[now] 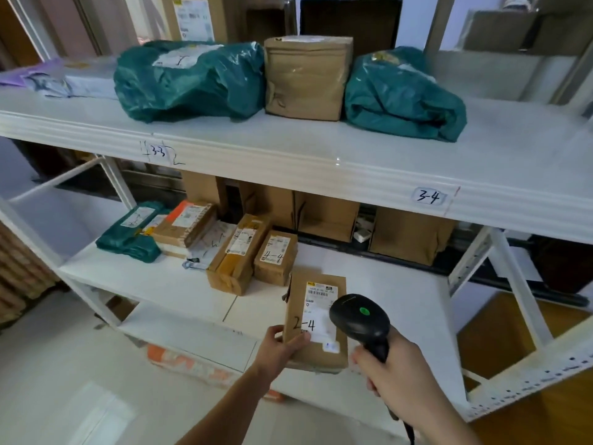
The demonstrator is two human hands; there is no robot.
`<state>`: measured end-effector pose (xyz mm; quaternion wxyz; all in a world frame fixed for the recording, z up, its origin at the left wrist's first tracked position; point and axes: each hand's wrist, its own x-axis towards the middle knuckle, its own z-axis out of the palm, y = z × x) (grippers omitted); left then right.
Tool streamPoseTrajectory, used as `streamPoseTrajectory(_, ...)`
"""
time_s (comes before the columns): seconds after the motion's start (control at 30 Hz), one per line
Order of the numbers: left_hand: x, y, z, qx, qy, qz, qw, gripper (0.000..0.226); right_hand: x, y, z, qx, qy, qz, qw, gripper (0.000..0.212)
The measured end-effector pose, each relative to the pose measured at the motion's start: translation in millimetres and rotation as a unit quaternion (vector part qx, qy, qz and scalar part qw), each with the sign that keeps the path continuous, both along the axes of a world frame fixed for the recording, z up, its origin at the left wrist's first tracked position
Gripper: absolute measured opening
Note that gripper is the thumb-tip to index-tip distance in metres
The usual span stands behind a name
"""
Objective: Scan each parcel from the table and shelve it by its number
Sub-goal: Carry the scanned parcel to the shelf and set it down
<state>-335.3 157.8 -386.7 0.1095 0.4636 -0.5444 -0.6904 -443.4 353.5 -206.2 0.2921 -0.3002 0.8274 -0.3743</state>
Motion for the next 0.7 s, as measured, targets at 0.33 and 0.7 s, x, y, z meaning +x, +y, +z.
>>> streamPoseTrajectory(0.33,-50.1,-95.8,-42.3,0.020,-0.043,-0.021,0.999,0.108,-22.4,-73.2,-12.1,0.004,0.002,-0.056,0.998,0.008)
streamPoseTrajectory(0.7,-83.2,-162.3,-95.4,0.041,-0.073,-0.059,0.995,0.085,-17.9,-108.2,-62.2,0.010,-0.044,-0.150,0.988,0.030)
